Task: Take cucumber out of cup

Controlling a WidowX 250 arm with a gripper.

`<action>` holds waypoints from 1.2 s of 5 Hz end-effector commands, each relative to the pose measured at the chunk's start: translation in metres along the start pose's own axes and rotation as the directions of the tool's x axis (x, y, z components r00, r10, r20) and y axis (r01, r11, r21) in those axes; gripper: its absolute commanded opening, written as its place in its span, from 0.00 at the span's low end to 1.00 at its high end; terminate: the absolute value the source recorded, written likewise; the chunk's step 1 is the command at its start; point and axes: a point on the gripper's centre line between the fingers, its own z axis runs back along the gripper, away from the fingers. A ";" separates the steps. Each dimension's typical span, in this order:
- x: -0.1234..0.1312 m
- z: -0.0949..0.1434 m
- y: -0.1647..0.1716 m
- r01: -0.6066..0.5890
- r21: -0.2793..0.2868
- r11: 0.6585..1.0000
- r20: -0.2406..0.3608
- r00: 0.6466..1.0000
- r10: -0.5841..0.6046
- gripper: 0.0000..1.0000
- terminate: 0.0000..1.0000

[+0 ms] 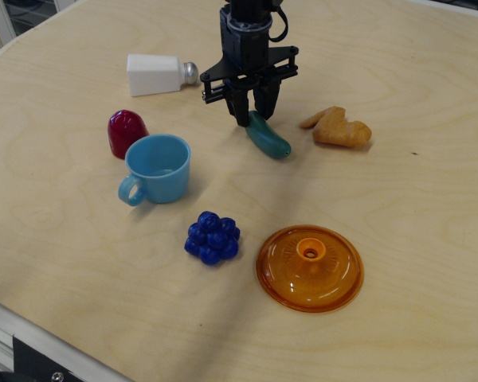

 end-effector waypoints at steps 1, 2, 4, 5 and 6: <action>-0.009 0.028 0.001 0.001 -0.057 0.998 0.063 0.998 0.002 1.00 0.00; -0.005 0.048 0.003 -0.032 -0.071 0.997 0.085 0.996 0.038 1.00 0.00; -0.002 0.083 0.015 -0.066 -0.081 0.995 0.156 0.985 0.078 1.00 0.00; -0.002 0.083 0.015 -0.066 -0.081 0.995 0.156 0.985 0.078 1.00 0.00; -0.002 0.083 0.015 -0.066 -0.081 0.995 0.156 0.985 0.078 1.00 1.00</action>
